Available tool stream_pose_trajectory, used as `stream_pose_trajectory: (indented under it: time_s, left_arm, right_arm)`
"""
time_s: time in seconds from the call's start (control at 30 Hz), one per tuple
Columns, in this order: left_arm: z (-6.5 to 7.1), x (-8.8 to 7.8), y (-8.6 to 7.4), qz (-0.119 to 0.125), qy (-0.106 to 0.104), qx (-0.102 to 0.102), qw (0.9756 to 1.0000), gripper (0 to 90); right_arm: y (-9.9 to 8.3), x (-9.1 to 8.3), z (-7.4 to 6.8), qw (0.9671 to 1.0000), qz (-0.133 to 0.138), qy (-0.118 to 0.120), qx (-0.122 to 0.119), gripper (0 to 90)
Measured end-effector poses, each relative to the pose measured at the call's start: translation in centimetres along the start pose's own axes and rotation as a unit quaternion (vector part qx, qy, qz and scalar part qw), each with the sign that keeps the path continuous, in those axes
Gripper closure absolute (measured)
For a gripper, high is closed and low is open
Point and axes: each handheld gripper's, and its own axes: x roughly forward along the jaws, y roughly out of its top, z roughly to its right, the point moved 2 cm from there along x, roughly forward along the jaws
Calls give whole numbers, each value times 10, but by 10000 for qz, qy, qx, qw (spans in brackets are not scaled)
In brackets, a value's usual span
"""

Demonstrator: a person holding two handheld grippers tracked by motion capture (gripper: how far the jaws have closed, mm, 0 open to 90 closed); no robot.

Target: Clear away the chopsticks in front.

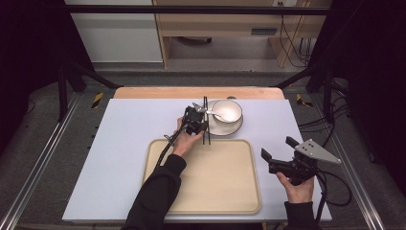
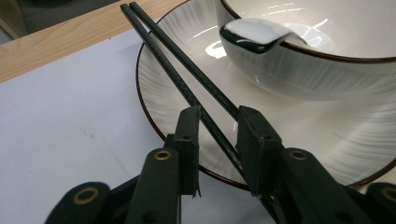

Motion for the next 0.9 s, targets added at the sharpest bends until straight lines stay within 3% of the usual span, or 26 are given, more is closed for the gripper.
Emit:
stream_pose_trajectory:
  time_s: [0.33, 0.6, 0.9]
  left_arm:
    - [-2, 0, 0, -18, 43, -25, 10000, 756]
    - [-4, 4, 2, -56, 63, -136, 9999, 747]
    - [-3, 5, 3, -41, 297, -294, 9991, 786]
  right_arm:
    - [0, 1, 0, 10000, 2, 10, -11, 30]
    - [0, 1, 0, 10000, -17, 17, -5, 30]
    - [0, 0, 0, 10000, -11, 16, 5, 29]
